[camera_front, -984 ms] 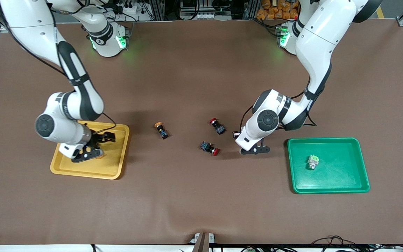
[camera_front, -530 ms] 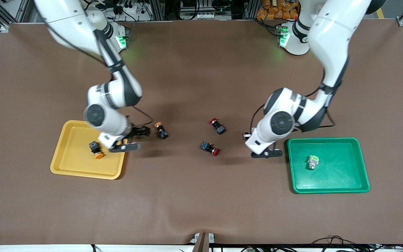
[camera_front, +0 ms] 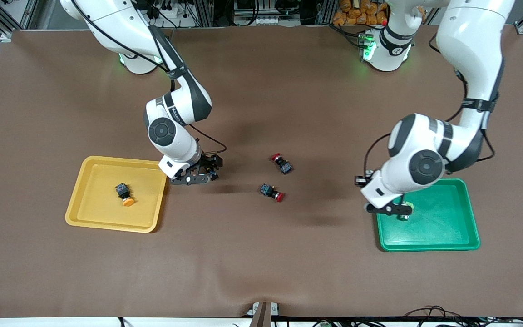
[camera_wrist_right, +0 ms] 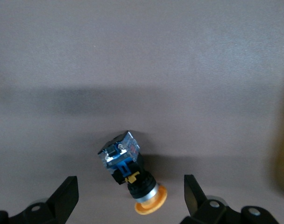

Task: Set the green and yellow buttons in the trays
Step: 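Lower the green button into the green tray while the right gripper grasps another yellow button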

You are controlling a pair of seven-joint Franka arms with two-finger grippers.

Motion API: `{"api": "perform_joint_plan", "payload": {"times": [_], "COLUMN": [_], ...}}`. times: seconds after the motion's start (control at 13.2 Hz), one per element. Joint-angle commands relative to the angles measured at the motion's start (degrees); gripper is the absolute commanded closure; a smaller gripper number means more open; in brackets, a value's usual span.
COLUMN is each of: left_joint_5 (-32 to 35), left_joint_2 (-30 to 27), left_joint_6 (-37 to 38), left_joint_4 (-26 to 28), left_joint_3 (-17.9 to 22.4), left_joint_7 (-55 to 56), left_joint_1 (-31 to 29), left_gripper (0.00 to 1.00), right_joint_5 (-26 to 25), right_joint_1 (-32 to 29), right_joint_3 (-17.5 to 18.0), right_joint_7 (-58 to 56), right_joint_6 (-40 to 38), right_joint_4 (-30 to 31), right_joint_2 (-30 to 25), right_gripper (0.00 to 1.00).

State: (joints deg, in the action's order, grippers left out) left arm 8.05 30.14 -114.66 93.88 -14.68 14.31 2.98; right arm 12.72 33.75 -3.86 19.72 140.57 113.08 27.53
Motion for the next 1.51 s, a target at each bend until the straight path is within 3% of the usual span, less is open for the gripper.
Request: {"api": "perform_joint_plan", "payload": {"times": [0.0,0.61,1.06,1.21,1.29,1.44], "left_joint_5": [3.3,3.5,6.4,6.7,6.6,6.5], "left_joint_2": [-1.2,-1.4,3.9,6.3,7.7,9.3], "left_joint_6": [0.8,0.8,-3.2,-7.9,-10.6,-13.7], "left_joint_4": [-0.3,-1.4,-2.2,-1.8,-1.9,-2.0], "left_joint_3": [-0.3,-0.1,0.1,0.3,0.2,0.2], "left_joint_7": [-3.8,-17.3,-30.8,-31.5,-34.3,-35.6], "left_joint_1": [-2.2,-9.1,-19.0,-19.8,-21.0,-21.6], "left_gripper": [1.00,1.00,1.00,1.00,1.00,1.00], "right_joint_5": [1.1,0.3,-1.3,-1.5,-1.5,-1.6], "right_joint_1": [3.7,2.8,2.0,2.5,2.7,2.8], "right_joint_3": [-0.8,-0.9,-1.1,-1.1,-1.1,-1.2], "right_joint_7": [2.9,-0.4,-1.7,-1.4,-1.4,-1.4], "right_joint_6": [3.4,4.7,6.6,7.2,7.2,7.2], "right_joint_4": [0.2,0.0,-2.2,-2.2,-2.2,-2.2], "right_joint_2": [1.6,3.1,6.9,7.3,7.3,7.3], "right_gripper": [0.00,0.00,0.00,0.00,0.13,0.55]}}
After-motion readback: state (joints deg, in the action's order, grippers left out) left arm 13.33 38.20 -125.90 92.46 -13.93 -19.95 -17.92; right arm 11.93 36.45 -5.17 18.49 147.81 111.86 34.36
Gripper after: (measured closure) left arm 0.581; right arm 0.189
